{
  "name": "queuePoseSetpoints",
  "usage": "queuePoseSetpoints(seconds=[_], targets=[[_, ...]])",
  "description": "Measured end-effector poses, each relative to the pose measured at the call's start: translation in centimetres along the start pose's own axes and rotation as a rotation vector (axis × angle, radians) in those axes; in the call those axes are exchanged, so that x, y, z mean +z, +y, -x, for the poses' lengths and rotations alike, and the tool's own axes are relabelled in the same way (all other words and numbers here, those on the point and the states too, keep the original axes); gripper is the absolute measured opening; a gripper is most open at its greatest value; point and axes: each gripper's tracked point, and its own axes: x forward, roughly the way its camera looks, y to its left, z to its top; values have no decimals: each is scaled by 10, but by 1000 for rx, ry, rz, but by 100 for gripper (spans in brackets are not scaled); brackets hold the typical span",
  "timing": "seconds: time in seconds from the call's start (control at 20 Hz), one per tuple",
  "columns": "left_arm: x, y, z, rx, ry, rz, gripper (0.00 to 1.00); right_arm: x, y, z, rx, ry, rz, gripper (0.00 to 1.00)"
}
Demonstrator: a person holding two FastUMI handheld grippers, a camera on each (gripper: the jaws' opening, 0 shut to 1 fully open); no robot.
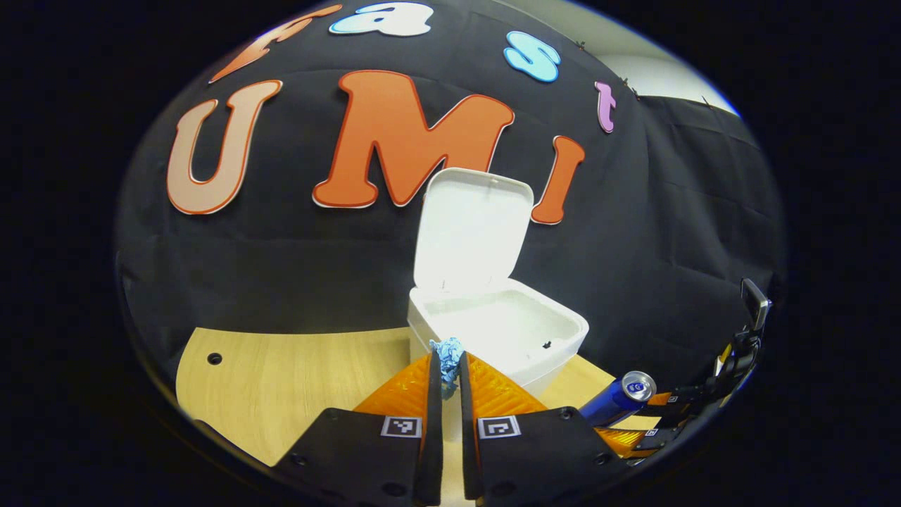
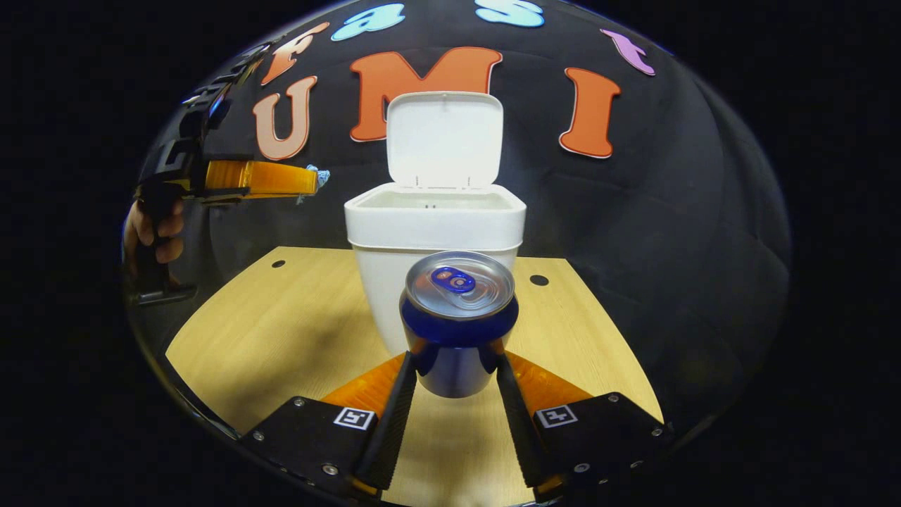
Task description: Press the lid of the desktop garbage bin to open it, pick up the crumpled paper on the desktop and throw it into the bin, then pick up the pop can on the desktop and drop it into the bin, and finally close the garbage bin lid.
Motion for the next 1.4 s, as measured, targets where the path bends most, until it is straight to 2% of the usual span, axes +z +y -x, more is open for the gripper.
queuePoseSetpoints(seconds=[0.05, 0.1, 0.25, 0.3, 0.45, 0.65, 0.7, 0.8, 0.85, 1.0, 1.05, 1.15, 1.2, 1.25, 1.3, 1.4], targets=[[3, -6, -4, -9, -1, -2, 15, 1, 0, 0, -7, -2, -5, 64], [6, -10, -8, -15, -6, -7, 15, 0, -1, -1, -14, -4, -8, 69], [6, -24, -22, -38, 3, -25, 15, 1, 0, -3, -28, -7, -24, 64], [5, -28, -26, -44, 8, -29, 15, 1, 0, -3, -34, -8, -28, 69], [-4, -36, -37, -46, 33, -42, 14, 2, 1, -4, -46, -16, -42, 69], [-13, -37, -47, -42, 60, -54, 20, 4, 1, -5, -59, -38, -47, 69], [-14, -36, -49, -39, 65, -58, 26, 3, 1, -6, -61, -40, -48, 69], [-15, -37, -51, -42, 68, -58, 27, 6, 0, -5, -63, -48, -47, 69], [-13, -39, -49, -47, 63, -61, 29, 6, 0, -4, -60, -52, -44, 69], [-13, -36, -50, -43, 63, -79, 51, 26, -3, 0, -60, -67, -31, 64], [-12, -35, -48, -44, 57, -73, 51, 37, -5, -2, -56, -77, -27, 69], [-11, -31, -43, -40, 49, -64, 55, 58, -3, -9, -52, -105, -17, 69], [-11, -29, -41, -37, 47, -54, 60, 68, -4, -10, -50, -118, -13, 69], [-12, -25, -38, -30, 49, -45, 65, 77, -3, -10, -45, -128, -11, 64], [-14, -20, -36, -21, 50, -32, 75, 85, -3, -11, -36, -139, -12, 69], [-18, -12, -28, -12, 61, -5, 75, 104, -3, -11, -23, -162, -5, 69]])
